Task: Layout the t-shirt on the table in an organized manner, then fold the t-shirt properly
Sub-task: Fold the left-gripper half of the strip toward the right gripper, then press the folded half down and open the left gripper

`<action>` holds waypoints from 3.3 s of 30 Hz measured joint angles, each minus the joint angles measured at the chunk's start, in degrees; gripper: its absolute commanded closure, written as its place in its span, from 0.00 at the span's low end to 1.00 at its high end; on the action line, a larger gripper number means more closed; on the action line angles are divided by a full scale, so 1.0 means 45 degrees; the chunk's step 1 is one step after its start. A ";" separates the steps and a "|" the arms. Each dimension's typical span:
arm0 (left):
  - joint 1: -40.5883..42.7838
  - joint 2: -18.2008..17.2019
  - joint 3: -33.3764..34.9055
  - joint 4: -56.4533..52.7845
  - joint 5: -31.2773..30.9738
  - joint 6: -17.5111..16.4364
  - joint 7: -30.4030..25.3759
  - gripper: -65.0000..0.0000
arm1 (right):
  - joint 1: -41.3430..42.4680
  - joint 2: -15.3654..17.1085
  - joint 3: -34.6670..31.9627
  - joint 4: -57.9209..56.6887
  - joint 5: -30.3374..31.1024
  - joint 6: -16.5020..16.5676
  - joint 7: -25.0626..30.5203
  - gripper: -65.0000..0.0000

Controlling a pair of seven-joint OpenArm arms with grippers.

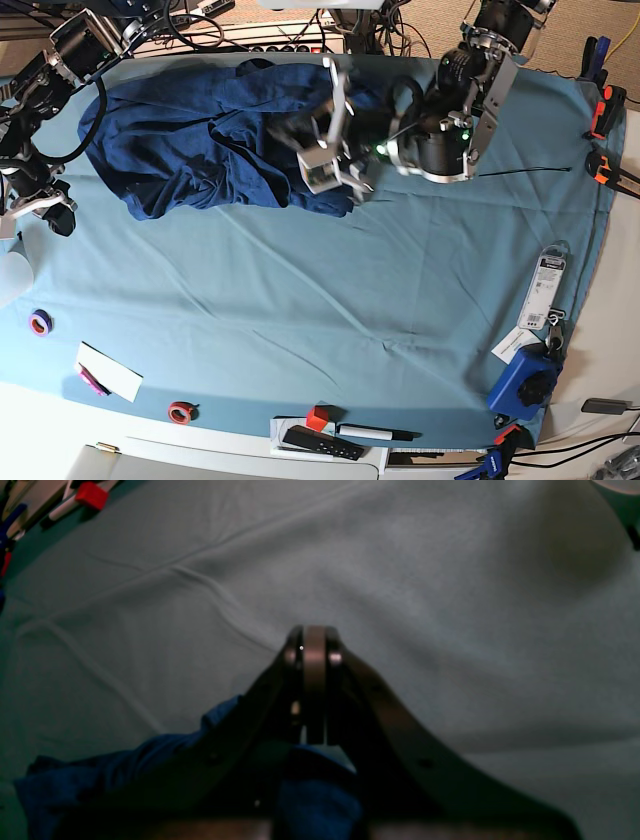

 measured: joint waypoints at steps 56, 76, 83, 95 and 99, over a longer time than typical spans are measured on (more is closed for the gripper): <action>-0.0656 0.3084 0.0311 -0.3696 0.3536 0.1603 -0.3041 1.00 | 0.0005 -0.0525 0.0000 0.0000 0.0000 0.0005 0.0010 1.00; -0.2458 0.2331 0.2822 -0.1773 0.5523 0.3648 -0.2817 1.00 | 0.0000 -0.0525 0.0000 0.0000 -0.0010 0.0039 0.0058 1.00; -0.1350 0.0665 0.1268 -0.1967 0.5702 0.3259 -0.3128 1.00 | 0.0005 -0.0525 0.0000 0.0000 0.0000 0.0039 0.0063 1.00; -0.1190 0.1739 0.1219 -0.3857 0.5688 0.3172 -0.3852 1.00 | 0.0005 -0.0636 0.0000 0.0000 -0.0005 0.0049 0.0146 1.00; -0.1481 0.2302 0.1209 -0.4435 0.5727 0.3181 -0.3944 1.00 | 0.0005 -0.0636 0.0000 0.0000 0.0000 0.0049 0.0151 1.00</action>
